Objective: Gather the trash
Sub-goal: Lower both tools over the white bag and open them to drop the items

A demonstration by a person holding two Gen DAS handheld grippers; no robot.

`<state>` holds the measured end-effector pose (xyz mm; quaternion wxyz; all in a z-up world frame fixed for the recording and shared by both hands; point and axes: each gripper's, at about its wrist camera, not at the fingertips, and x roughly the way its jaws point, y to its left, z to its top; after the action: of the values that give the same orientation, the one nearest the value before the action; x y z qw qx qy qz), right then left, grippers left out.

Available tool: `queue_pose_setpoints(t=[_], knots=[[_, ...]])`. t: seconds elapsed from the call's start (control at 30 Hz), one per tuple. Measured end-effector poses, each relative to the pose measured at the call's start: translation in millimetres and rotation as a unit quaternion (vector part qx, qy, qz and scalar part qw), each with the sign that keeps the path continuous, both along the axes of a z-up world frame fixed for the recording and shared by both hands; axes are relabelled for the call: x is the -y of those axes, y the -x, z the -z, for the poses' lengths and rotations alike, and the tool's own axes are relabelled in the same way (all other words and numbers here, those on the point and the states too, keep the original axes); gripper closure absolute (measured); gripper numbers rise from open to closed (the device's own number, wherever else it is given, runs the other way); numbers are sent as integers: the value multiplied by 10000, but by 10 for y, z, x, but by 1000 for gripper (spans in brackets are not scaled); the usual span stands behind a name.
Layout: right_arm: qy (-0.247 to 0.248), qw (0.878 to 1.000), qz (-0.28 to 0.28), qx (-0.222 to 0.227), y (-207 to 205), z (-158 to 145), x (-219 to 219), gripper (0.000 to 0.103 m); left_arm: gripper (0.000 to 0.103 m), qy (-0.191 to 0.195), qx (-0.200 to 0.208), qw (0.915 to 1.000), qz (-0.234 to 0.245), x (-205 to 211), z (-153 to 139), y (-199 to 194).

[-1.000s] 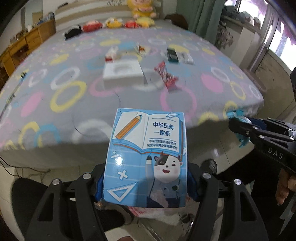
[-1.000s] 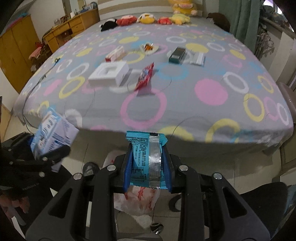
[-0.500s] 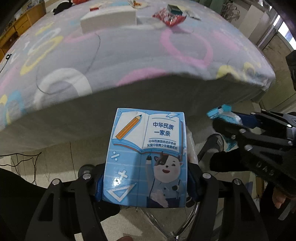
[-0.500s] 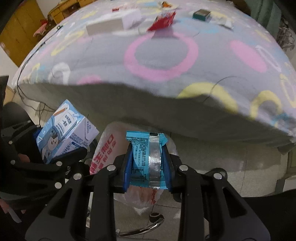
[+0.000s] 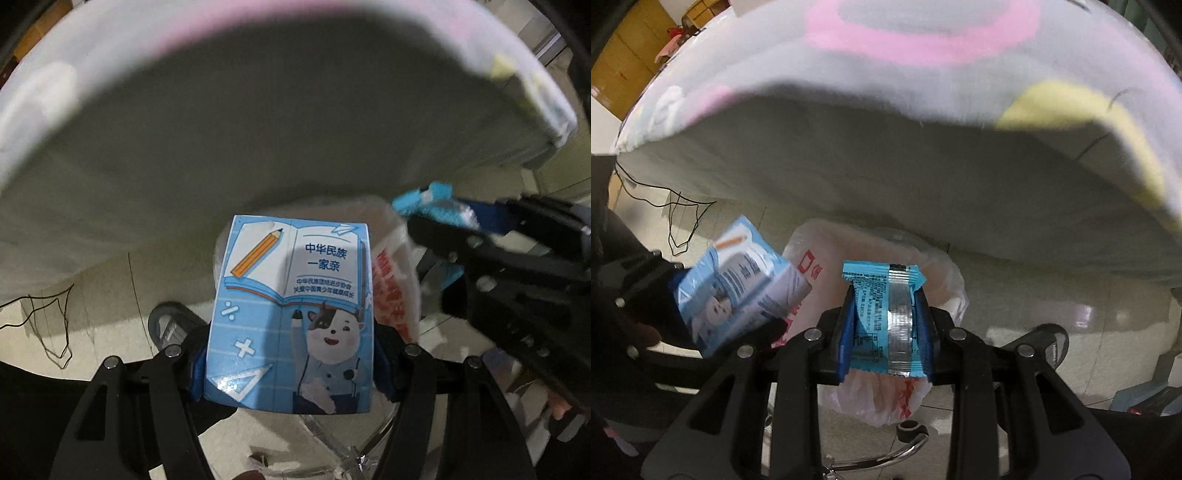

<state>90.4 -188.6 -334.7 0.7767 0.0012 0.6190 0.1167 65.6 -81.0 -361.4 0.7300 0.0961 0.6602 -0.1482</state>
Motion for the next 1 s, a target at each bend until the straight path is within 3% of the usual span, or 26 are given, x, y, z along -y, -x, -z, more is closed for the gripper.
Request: queue_pose_setpoints(t=[0.2,0.43,0.5,0.53,0.57,0.6,0.63,1.0], knots=[[-56,9996,-28,-293,-134,210,-18,74,37,-296,-308,9990,100,62,292,-19],[-145,9981,-78,-596,-160,437,-58,72,36,-357,-649,9972,95,101,560,-6],[-96,9979,-108,-636,-141,484,-80,53,27,-348,-682,9970,66,96,584,-10],[-30,9980,-95,-625,-148,493,-84,45,17,-339,-697,9970,51,72,594,-34],[-22,9981,-72,-614,-156,493,-70,32,14,-336,-712,9969,25,63,598,-39],[-22,9982,-44,-602,-163,480,-66,26,12,-336,-711,9969,-2,54,594,-47],[-12,9983,-6,-590,-176,476,-59,26,8,-339,-699,9970,-13,59,610,-44],[-99,9981,197,-577,-153,428,28,23,8,-406,-582,9975,-58,22,598,-25]])
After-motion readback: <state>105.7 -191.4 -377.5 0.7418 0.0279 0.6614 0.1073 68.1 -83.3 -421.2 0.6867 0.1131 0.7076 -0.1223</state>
